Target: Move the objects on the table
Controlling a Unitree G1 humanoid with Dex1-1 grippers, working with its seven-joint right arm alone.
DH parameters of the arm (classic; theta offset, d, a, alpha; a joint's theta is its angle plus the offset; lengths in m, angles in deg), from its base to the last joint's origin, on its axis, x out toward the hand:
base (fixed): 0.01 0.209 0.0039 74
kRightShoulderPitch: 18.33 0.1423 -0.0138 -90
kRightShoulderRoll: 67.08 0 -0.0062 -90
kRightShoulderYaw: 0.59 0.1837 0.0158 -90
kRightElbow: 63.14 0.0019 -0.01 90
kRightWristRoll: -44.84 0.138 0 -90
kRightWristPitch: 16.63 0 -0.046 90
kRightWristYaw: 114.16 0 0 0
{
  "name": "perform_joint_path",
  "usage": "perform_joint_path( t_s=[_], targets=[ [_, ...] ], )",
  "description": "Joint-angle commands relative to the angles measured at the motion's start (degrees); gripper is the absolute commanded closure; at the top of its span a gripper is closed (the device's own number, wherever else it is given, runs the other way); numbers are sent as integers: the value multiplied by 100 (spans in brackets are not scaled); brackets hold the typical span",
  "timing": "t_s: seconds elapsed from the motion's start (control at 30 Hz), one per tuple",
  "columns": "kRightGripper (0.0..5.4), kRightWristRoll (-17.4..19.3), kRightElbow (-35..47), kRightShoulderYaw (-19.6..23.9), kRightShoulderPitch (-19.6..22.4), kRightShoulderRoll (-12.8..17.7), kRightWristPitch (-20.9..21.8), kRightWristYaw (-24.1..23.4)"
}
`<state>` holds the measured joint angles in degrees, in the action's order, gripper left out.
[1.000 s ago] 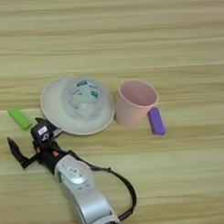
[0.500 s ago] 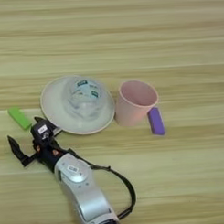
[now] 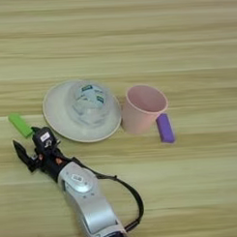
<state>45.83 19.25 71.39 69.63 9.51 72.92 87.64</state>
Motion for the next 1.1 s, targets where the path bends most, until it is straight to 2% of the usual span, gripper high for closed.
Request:
perform_joint_path(
  t_s=[0.03,0.27,0.4,0.77,0.9,1.1],
  targets=[
    [273,-33,-115,33,74,-36,-119,-70],
    [339,-59,-227,82,189,-92,-129,-154],
    [398,-69,-257,100,203,-101,-133,-172],
    [403,-62,-242,117,198,-105,-101,-194],
    [403,-59,379,136,6,-14,-142,-224],
    [403,2,1618,217,-442,156,-433,-243]
  ],
)
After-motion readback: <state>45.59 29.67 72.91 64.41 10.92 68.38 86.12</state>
